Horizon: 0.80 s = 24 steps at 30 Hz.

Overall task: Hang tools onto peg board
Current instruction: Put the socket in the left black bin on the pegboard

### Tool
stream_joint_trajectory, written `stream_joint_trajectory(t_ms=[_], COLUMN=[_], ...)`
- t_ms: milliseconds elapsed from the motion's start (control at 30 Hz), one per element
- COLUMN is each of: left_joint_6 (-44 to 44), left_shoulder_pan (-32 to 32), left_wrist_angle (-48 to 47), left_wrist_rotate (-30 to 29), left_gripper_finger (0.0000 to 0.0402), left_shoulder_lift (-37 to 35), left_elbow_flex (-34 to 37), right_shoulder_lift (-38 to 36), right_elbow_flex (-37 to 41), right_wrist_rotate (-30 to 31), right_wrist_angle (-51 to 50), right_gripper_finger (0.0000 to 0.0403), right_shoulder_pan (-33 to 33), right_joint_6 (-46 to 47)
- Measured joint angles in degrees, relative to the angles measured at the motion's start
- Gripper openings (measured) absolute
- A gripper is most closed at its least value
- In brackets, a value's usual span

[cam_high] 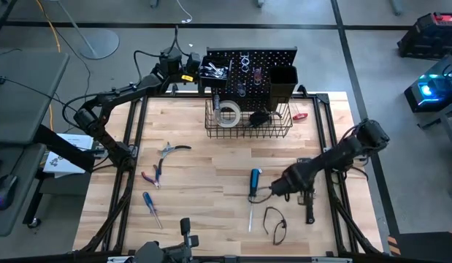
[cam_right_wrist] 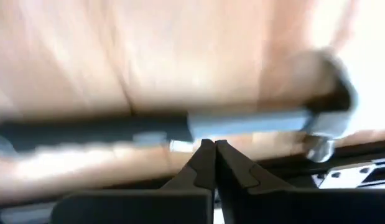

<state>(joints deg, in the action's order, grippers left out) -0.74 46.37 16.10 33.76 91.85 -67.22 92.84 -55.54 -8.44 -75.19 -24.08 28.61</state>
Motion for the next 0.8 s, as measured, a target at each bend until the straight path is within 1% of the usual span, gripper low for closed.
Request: stream_joint_trajectory(t_ms=[100,200,400,467,533,600,700,800], left_joint_6=[0.9,1.1,1.3,1.3,1.3,1.4,1.4,1.4], left_shoulder_pan=[0.0,0.0,0.0,0.0,0.0,0.0,0.0,0.0], left_wrist_angle=[0.0,0.1,0.1,0.1,0.1,0.1,0.1,0.2], left_wrist_rotate=[0.0,0.0,0.0,0.0,0.0,0.0,0.0,0.0], left_gripper_finger=[0.0108,0.0108,0.0108,0.0108,0.0108,0.0108,0.0108,0.0108], left_shoulder_lift=[0.0,0.0,0.0,0.0,0.0,0.0,0.0,0.0], left_elbow_flex=[0.0,0.0,0.0,0.0,0.0,0.0,0.0,0.0], right_shoulder_lift=[-3.7,-8.2,-16.0,-16.9,-16.8,-16.5,-16.4,-16.5], right_elbow_flex=[-0.1,3.3,10.8,12.4,13.5,14.2,14.5,13.1], right_wrist_rotate=[2.5,2.0,-0.5,-0.7,-1.3,-1.7,-1.8,-1.7], right_wrist_angle=[3.1,7.7,15.8,18.5,19.6,18.3,12.9,6.1], right_gripper_finger=[0.0000,0.0000,0.0000,0.0001,0.0007,0.0024,0.0067,0.0118], right_shoulder_pan=[1.7,1.8,-3.6,-5.1,-6.1,-6.7,-6.8,-6.7], right_joint_6=[10.6,22.6,51.8,58.4,62.2,65.1,68.7,69.1])
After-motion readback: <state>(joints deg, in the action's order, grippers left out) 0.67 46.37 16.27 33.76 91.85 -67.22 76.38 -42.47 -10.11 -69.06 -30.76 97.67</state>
